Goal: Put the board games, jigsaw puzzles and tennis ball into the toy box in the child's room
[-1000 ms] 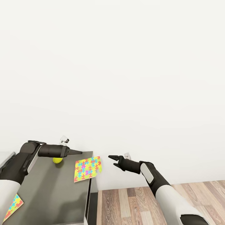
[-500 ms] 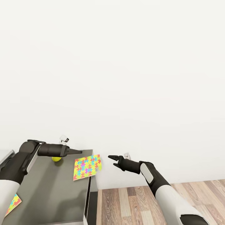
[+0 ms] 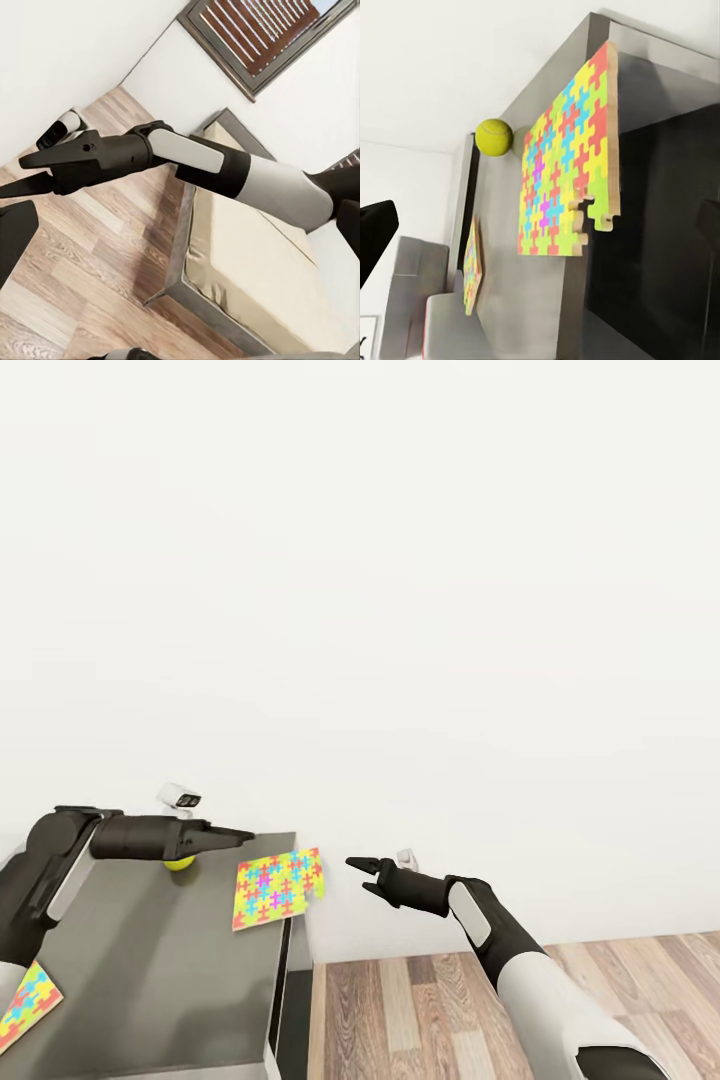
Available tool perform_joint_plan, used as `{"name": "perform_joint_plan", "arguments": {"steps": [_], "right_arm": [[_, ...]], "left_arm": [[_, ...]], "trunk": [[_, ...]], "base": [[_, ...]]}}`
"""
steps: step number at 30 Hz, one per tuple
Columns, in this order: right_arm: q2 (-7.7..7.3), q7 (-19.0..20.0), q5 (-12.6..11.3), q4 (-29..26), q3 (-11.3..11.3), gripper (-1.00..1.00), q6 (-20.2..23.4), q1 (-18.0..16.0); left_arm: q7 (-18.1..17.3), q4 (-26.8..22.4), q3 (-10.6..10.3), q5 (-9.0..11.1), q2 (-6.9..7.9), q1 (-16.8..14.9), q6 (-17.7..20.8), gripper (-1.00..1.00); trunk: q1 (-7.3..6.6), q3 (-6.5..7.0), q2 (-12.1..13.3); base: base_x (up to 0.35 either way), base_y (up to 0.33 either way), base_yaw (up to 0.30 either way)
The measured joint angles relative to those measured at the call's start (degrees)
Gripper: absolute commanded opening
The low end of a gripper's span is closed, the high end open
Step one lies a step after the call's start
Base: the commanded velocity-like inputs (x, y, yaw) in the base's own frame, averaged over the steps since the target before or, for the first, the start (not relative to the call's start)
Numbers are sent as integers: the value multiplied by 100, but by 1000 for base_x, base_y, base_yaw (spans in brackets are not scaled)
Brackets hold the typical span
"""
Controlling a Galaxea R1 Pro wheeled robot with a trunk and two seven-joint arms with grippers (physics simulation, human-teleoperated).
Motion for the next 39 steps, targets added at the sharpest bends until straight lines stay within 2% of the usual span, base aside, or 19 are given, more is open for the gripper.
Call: {"name": "perform_joint_plan", "arguments": {"steps": [6, 13, 15, 18, 21, 25, 28, 32, 39], "right_arm": [[1, 0, 1, 0, -2, 100, 0, 0], [26, -14, 7, 0, -3, 100, -2, 0], [28, -16, 6, -6, -7, 100, -1, 0], [26, -17, 3, -22, -9, 100, 0, -5], [12, -13, -4, -34, -13, 100, 3, -10], [6, -11, -11, -49, -18, 100, 9, -16], [8, -11, -11, -52, -18, 100, 9, -17], [19, -14, -12, -57, -22, 100, 8, -18], [50, -19, -8, -61, -19, 100, 2, -18]], "left_arm": [[0, -76, -2, 48, 36, 21, 4, 100], [1, -620, 12, 69, 72, 226, 113, 100], [1, -751, 13, 96, 131, 273, 128, 100], [1, -845, 14, 198, 236, 303, 131, 100], [1, -906, 14, 437, 385, 321, 131, 100], [2, -964, 12, 987, 695, 408, 131, 100], [3, -987, 14, 1137, 812, 459, 131, 100], [3, -998, 14, 1208, 883, 485, 131, 100], [3, -1002, 10, 1237, 906, 502, 131, 100]], "trunk": [[132, -108, -241], [286, -234, -522], [330, -269, -602], [395, -323, -722], [461, -377, -843], [462, -378, -844], [462, -378, -844], [462, -378, -844], [462, -378, -844]], "base": [[0, 0, 0], [0, 0, 0], [0, 0, 0], [0, 0, 0], [0, 0, 0], [0, 0, 0], [0, 0, 0], [0, 0, 0], [0, 0, 0]]}}
